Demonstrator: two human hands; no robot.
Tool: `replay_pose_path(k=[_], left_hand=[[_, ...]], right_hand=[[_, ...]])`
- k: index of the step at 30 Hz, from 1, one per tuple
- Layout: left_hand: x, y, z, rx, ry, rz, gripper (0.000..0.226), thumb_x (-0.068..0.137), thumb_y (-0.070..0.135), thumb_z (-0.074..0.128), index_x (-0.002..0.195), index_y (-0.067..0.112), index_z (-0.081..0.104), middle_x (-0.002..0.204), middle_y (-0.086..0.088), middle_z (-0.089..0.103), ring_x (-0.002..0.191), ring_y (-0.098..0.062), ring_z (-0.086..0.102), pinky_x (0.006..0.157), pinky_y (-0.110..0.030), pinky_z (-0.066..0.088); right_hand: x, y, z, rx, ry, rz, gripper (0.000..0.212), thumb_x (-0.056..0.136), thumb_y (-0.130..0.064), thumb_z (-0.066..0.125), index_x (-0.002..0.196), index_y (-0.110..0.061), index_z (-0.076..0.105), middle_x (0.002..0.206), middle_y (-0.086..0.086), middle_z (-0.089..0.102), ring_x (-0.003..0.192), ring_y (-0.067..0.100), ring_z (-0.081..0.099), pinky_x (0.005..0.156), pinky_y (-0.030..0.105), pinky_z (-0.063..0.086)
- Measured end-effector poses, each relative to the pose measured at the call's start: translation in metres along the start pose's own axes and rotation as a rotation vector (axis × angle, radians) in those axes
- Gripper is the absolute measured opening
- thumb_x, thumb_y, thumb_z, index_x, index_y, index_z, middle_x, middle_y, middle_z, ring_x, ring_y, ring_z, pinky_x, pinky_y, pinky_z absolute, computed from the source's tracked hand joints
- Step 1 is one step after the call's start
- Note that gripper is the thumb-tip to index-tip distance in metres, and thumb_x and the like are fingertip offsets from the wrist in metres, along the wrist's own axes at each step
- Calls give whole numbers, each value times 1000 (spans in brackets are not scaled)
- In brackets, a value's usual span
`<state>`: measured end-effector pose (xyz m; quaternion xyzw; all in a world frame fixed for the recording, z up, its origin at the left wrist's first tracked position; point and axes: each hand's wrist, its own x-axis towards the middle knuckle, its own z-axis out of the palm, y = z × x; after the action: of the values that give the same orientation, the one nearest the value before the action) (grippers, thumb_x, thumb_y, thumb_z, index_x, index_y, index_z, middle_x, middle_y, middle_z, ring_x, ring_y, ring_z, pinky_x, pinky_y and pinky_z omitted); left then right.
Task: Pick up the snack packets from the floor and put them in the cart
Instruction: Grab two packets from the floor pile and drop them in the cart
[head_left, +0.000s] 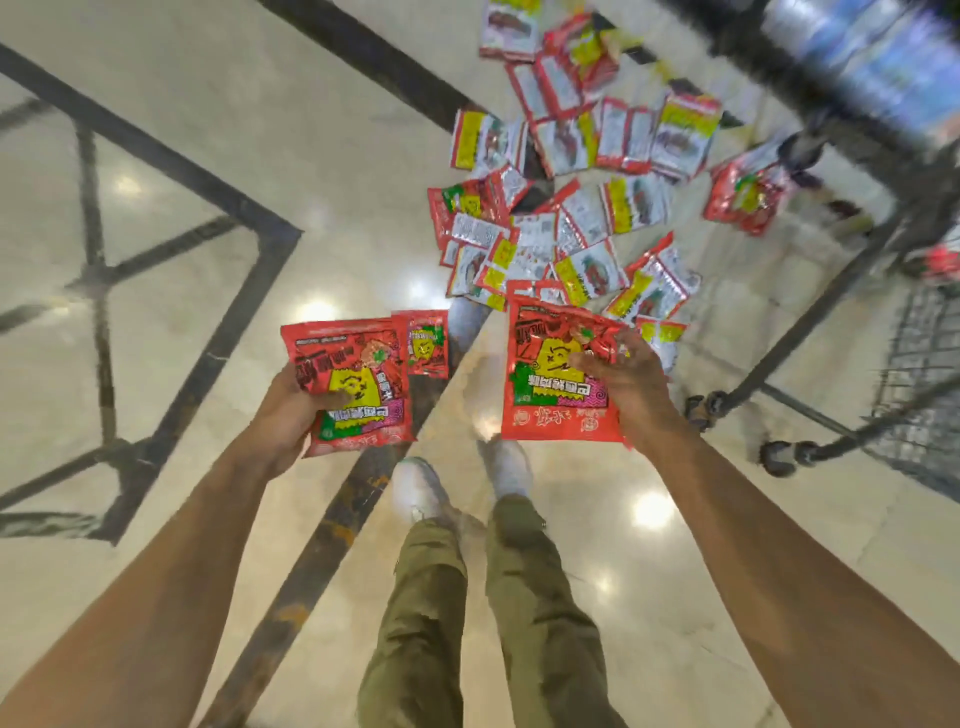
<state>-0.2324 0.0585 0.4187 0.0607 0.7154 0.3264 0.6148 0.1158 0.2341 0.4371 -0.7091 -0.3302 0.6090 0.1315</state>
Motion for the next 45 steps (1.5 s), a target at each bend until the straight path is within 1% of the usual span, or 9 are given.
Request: replay_pose_path(k=[2, 4, 9, 14, 20, 28, 33, 39, 45], left_hand=[[-58, 59, 8, 13, -14, 73, 57, 79, -19, 69, 121, 20, 64, 117, -8, 77, 110, -36, 73, 91, -51, 58], [-113, 110, 19, 19, -22, 143, 59, 79, -19, 70, 119, 23, 64, 116, -6, 77, 110, -34, 73, 92, -52, 58], [-239, 207, 63, 23, -78, 300, 52, 84, -16, 69, 125, 15, 61, 113, -7, 78, 109, -38, 73, 89, -50, 60], [-339, 266, 134, 27, -143, 440, 46, 85, -7, 74, 123, 18, 64, 117, -14, 77, 102, -39, 75, 87, -59, 61], [-436, 281, 262, 67, -249, 558, 49, 88, -6, 72, 133, 9, 59, 118, -16, 76, 101, -38, 75, 75, -49, 65], [-530, 230, 468, 59, -365, 608, 38, 91, -5, 69, 121, 17, 62, 107, -9, 80, 88, -30, 79, 64, -47, 65], [-548, 232, 570, 121, -412, 598, 39, 90, -5, 71, 120, 19, 65, 117, -17, 76, 103, -42, 74, 83, -68, 59], [-531, 258, 668, 206, -450, 614, 40, 93, -2, 70, 128, 16, 63, 116, -13, 77, 104, -37, 75, 90, -59, 60], [-473, 300, 761, 223, -447, 554, 40, 94, -4, 67, 129, 15, 62, 116, -12, 77, 107, -39, 74, 92, -61, 58]], right_hand=[[-62, -54, -31, 116, -12, -43, 63, 62, -8, 93, 118, -9, 64, 102, 15, 79, 83, 30, 77, 78, 56, 63], [-119, -99, -60, 190, -38, -114, 47, 70, -2, 87, 111, -13, 68, 98, 12, 80, 78, 27, 77, 74, 49, 64], [-242, -171, -143, 258, -5, -245, 36, 84, 8, 76, 108, -16, 65, 102, 20, 76, 84, 33, 74, 89, 61, 59], [-332, -195, -230, 335, 32, -335, 47, 79, 4, 82, 119, -13, 64, 111, 23, 76, 98, 42, 72, 93, 68, 55], [-408, -180, -358, 389, 92, -466, 40, 81, 1, 81, 113, -15, 63, 104, 16, 79, 89, 35, 76, 85, 58, 62], [-456, -127, -560, 437, 156, -584, 39, 82, -2, 82, 110, -23, 63, 102, 10, 80, 91, 34, 78, 86, 51, 62], [-463, -111, -664, 472, 245, -597, 42, 82, -7, 84, 117, -19, 65, 107, 11, 79, 94, 38, 77, 87, 57, 62], [-430, -117, -744, 518, 299, -601, 41, 84, -6, 81, 119, -16, 62, 103, 11, 80, 85, 33, 79, 71, 43, 65], [-358, -153, -801, 535, 333, -563, 45, 84, -7, 82, 124, -14, 62, 106, 12, 80, 91, 36, 78, 82, 50, 64]])
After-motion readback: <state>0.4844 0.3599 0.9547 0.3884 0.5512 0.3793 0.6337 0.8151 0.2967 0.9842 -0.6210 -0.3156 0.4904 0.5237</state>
